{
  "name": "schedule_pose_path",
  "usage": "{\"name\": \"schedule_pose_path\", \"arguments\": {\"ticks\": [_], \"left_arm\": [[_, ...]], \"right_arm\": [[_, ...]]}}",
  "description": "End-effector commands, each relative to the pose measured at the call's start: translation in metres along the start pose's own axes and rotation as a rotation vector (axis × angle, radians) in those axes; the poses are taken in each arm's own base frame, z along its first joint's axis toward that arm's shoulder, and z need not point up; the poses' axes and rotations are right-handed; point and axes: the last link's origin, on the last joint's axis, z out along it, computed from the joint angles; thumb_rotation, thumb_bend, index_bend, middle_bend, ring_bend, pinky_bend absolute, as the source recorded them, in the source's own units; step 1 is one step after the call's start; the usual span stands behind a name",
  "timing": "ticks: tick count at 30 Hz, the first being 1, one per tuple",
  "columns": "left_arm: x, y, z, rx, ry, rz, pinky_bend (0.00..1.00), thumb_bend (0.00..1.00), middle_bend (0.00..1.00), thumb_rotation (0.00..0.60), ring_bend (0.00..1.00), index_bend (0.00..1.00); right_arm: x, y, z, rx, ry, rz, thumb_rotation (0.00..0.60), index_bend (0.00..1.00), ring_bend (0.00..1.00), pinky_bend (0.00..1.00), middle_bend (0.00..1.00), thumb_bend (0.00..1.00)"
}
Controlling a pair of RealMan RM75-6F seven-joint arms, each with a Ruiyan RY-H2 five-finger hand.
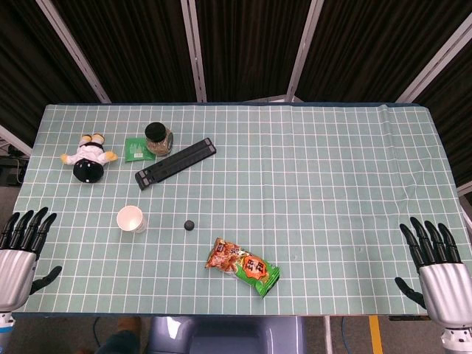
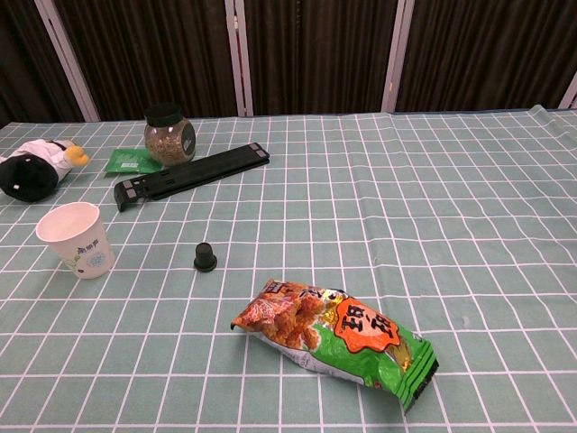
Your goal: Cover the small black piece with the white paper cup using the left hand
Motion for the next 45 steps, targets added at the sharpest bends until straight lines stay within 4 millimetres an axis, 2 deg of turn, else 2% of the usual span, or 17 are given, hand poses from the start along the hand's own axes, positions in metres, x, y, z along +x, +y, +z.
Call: {"name": "schedule_pose_path", "arguments": {"ticks": [1,9,14,15,21,25,31,35,40,42,45], "left_arm": [[-0.001,-0.001,0.000,0.001,-0.003,0.000,0.00,0.00,0.00,0.600,0.00,0.00],[-0.005,0.000,0.004,-0.012,-0.013,0.004,0.00,0.00,0.00,0.600,0.00,0.00],[-0.042,0.038,0.039,-0.173,-0.090,0.132,0.00,0.00,0.00,0.600,0.00,0.00],[-0.051,0.051,0.049,-0.220,-0.095,0.157,0.00,0.00,0.00,0.600,0.00,0.00],[-0.094,0.094,0.084,-0.341,-0.127,0.358,0.00,0.00,0.00,0.600,0.00,0.00],[-0.113,0.110,0.098,-0.360,-0.146,0.476,0.00,0.00,0.00,0.600,0.00,0.00],[-0.126,0.115,0.112,-0.370,-0.118,0.603,0.00,0.00,0.00,0.600,0.00,0.01],[-0.133,0.118,0.120,-0.380,-0.110,0.645,0.03,0.00,0.04,0.600,0.01,0.06],[-0.141,0.119,0.127,-0.391,-0.082,0.699,0.20,0.00,0.17,0.600,0.15,0.16],[-0.142,0.119,0.128,-0.391,-0.079,0.711,0.26,0.00,0.24,0.600,0.21,0.23],[-0.142,0.119,0.129,-0.391,-0.072,0.731,0.34,0.00,0.37,0.600,0.33,0.41]], "right_arm": [[0.000,0.000,0.000,0.002,-0.002,0.007,0.600,0.00,0.00,0.00,0.00,0.00],[0.000,0.001,0.001,-0.003,-0.011,0.020,0.600,0.00,0.00,0.00,0.00,0.00],[-0.004,0.002,0.005,-0.009,-0.025,0.020,0.600,0.00,0.00,0.00,0.00,0.00],[-0.004,0.004,0.006,-0.017,-0.029,0.020,0.600,0.00,0.00,0.00,0.00,0.00],[-0.008,0.007,0.012,-0.029,-0.042,0.013,0.600,0.00,0.00,0.00,0.00,0.00],[-0.012,0.010,0.015,-0.045,-0.056,0.006,0.600,0.00,0.00,0.00,0.00,0.00],[-0.014,0.014,0.018,-0.057,-0.063,0.005,0.600,0.00,0.00,0.00,0.00,0.00],[-0.014,0.014,0.019,-0.060,-0.064,0.006,0.600,0.00,0.00,0.00,0.00,0.00],[-0.014,0.014,0.019,-0.061,-0.065,0.005,0.600,0.00,0.00,0.00,0.00,0.00],[-0.015,0.014,0.019,-0.061,-0.066,0.005,0.600,0.00,0.00,0.00,0.00,0.00],[-0.015,0.014,0.019,-0.063,-0.065,0.006,0.600,0.00,0.00,0.00,0.00,0.00]]}}
